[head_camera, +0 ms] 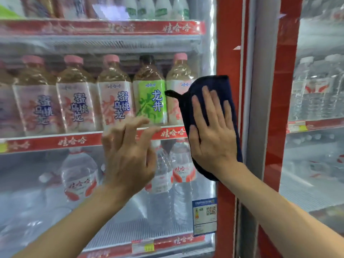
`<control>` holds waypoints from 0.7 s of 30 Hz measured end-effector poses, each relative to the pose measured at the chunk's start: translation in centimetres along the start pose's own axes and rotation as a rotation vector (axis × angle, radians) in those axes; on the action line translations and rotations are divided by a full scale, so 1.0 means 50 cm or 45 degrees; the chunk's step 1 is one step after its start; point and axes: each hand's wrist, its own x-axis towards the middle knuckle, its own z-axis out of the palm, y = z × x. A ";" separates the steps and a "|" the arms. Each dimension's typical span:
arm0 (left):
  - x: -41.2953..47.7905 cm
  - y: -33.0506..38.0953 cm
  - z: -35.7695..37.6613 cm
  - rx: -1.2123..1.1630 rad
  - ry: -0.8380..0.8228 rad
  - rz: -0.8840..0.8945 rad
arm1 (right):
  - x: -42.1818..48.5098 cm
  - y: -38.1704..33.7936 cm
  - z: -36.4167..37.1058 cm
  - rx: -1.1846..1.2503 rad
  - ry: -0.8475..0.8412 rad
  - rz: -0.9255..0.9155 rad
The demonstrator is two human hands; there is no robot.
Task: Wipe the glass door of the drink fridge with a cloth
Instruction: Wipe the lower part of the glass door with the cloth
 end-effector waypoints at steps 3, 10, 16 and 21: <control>-0.052 -0.048 -0.022 0.031 -0.108 0.000 | 0.005 -0.007 0.002 -0.016 -0.025 -0.005; -0.098 -0.112 -0.095 -0.012 -0.403 0.049 | -0.128 -0.007 -0.008 -0.097 -0.393 -0.817; -0.088 -0.154 -0.111 0.020 -0.566 0.205 | 0.049 0.017 -0.027 -0.091 -0.410 -0.782; -0.088 -0.156 -0.114 0.032 -0.531 0.217 | 0.038 -0.067 0.002 -0.081 -0.196 -0.319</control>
